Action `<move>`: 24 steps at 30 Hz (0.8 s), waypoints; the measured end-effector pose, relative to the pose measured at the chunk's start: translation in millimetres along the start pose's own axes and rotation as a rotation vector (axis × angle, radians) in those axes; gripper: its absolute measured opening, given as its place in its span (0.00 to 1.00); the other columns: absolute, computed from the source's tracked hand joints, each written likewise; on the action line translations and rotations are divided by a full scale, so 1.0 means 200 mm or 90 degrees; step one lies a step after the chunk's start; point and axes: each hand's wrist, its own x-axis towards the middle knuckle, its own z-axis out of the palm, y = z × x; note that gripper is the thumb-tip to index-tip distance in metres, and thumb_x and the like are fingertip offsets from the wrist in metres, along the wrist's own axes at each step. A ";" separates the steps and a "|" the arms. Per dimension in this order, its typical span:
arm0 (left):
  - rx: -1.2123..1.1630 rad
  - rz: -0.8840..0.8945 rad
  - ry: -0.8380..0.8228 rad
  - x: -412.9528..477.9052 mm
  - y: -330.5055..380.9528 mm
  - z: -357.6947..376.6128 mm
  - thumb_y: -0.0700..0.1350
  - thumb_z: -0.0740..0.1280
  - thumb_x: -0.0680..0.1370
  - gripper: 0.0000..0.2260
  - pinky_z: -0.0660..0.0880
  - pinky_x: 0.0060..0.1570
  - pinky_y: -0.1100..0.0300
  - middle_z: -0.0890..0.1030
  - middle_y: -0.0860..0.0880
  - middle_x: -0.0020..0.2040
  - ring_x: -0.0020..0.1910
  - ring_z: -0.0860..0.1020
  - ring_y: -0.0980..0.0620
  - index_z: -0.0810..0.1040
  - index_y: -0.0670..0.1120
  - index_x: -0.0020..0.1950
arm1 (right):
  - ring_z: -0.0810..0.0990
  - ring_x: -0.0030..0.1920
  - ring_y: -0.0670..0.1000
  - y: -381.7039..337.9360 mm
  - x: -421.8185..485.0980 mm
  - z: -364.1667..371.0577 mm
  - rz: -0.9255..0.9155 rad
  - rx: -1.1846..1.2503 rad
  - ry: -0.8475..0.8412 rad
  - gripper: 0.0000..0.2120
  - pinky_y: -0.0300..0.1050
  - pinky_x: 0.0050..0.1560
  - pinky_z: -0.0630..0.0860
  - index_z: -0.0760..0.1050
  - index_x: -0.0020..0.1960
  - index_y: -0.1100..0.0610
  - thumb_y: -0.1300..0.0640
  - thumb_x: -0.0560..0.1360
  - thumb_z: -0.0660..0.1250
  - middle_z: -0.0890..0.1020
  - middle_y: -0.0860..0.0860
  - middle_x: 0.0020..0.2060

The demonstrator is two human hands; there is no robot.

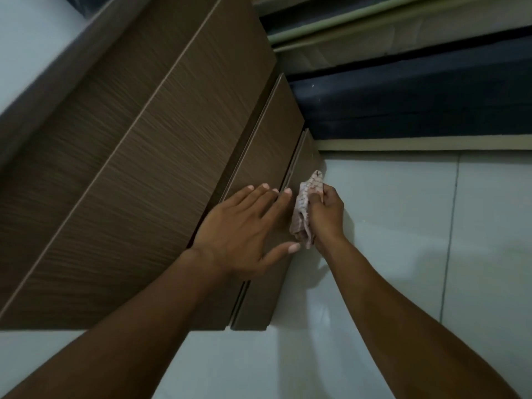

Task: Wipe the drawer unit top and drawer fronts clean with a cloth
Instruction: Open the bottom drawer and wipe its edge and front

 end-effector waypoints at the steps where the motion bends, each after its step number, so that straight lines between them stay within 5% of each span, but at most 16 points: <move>1: -0.064 -0.030 0.005 -0.01 0.04 0.01 0.71 0.39 0.78 0.39 0.52 0.78 0.50 0.56 0.47 0.81 0.80 0.53 0.50 0.44 0.48 0.82 | 0.82 0.55 0.53 0.00 -0.03 0.00 -0.021 -0.018 -0.008 0.13 0.53 0.60 0.80 0.76 0.63 0.53 0.56 0.80 0.60 0.83 0.52 0.56; 7: -0.613 -0.313 0.030 -0.29 0.45 0.33 0.73 0.49 0.77 0.35 0.54 0.76 0.49 0.48 0.59 0.81 0.80 0.49 0.56 0.38 0.63 0.79 | 0.80 0.48 0.42 -0.01 -0.13 -0.04 -0.156 -0.159 -0.110 0.10 0.27 0.42 0.73 0.77 0.58 0.47 0.57 0.80 0.62 0.82 0.44 0.48; 10: -0.607 -0.399 0.105 -0.37 0.57 0.48 0.73 0.47 0.77 0.36 0.55 0.77 0.47 0.49 0.56 0.82 0.80 0.49 0.57 0.41 0.60 0.80 | 0.79 0.47 0.39 -0.02 -0.17 -0.07 -0.183 -0.215 -0.155 0.12 0.19 0.37 0.69 0.77 0.63 0.50 0.57 0.81 0.62 0.81 0.46 0.51; 15: -0.597 -0.480 0.206 -0.34 0.63 0.53 0.73 0.48 0.77 0.37 0.52 0.73 0.52 0.52 0.53 0.82 0.79 0.52 0.54 0.39 0.59 0.80 | 0.78 0.52 0.41 -0.03 -0.27 -0.08 -0.231 -0.299 -0.214 0.15 0.21 0.43 0.68 0.75 0.67 0.51 0.56 0.82 0.61 0.80 0.45 0.57; 20: -0.653 -0.503 0.197 -0.33 0.59 0.51 0.78 0.51 0.72 0.46 0.54 0.72 0.52 0.54 0.50 0.82 0.79 0.56 0.50 0.40 0.56 0.80 | 0.76 0.48 0.34 0.03 -0.37 -0.12 -0.273 -0.346 -0.246 0.14 0.18 0.41 0.69 0.74 0.67 0.51 0.53 0.82 0.62 0.79 0.42 0.54; 24: -0.695 -0.542 0.138 -0.33 0.57 0.50 0.81 0.51 0.67 0.47 0.64 0.71 0.41 0.62 0.45 0.78 0.76 0.61 0.44 0.43 0.60 0.79 | 0.78 0.55 0.41 0.06 -0.39 -0.20 -0.279 -0.336 -0.183 0.14 0.28 0.53 0.73 0.74 0.67 0.50 0.55 0.82 0.63 0.79 0.41 0.56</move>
